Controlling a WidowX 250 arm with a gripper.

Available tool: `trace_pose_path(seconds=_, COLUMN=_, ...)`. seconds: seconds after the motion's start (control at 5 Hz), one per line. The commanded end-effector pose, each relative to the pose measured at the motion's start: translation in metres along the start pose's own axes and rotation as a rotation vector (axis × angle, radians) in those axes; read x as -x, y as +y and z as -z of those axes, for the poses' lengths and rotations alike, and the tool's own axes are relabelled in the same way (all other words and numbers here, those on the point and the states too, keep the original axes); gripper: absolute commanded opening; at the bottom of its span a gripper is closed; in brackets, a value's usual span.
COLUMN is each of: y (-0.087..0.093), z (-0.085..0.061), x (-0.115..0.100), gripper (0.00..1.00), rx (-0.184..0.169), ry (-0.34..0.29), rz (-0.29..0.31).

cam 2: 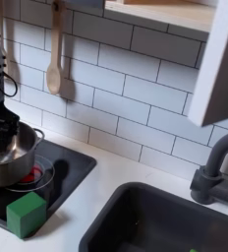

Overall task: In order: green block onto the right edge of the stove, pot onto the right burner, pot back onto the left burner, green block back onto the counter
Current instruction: 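Move the pot back onto the left burner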

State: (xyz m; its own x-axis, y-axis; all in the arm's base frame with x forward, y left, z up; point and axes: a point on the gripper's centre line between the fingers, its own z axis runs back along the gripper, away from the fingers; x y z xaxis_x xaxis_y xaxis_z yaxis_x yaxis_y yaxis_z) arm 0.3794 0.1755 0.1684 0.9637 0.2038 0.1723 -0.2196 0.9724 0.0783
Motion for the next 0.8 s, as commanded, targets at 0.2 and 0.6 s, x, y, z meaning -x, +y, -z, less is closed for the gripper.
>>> trace_pose_path(seconds=0.2, y=-0.028, z=-0.014, x=0.01, gripper=1.0, rx=0.055, ry=-0.017, rz=0.066)
trace_pose_path(seconds=0.6, y=-0.045, z=-0.032, x=0.023, gripper=1.0, rx=0.072, ry=-0.056, rz=0.109)
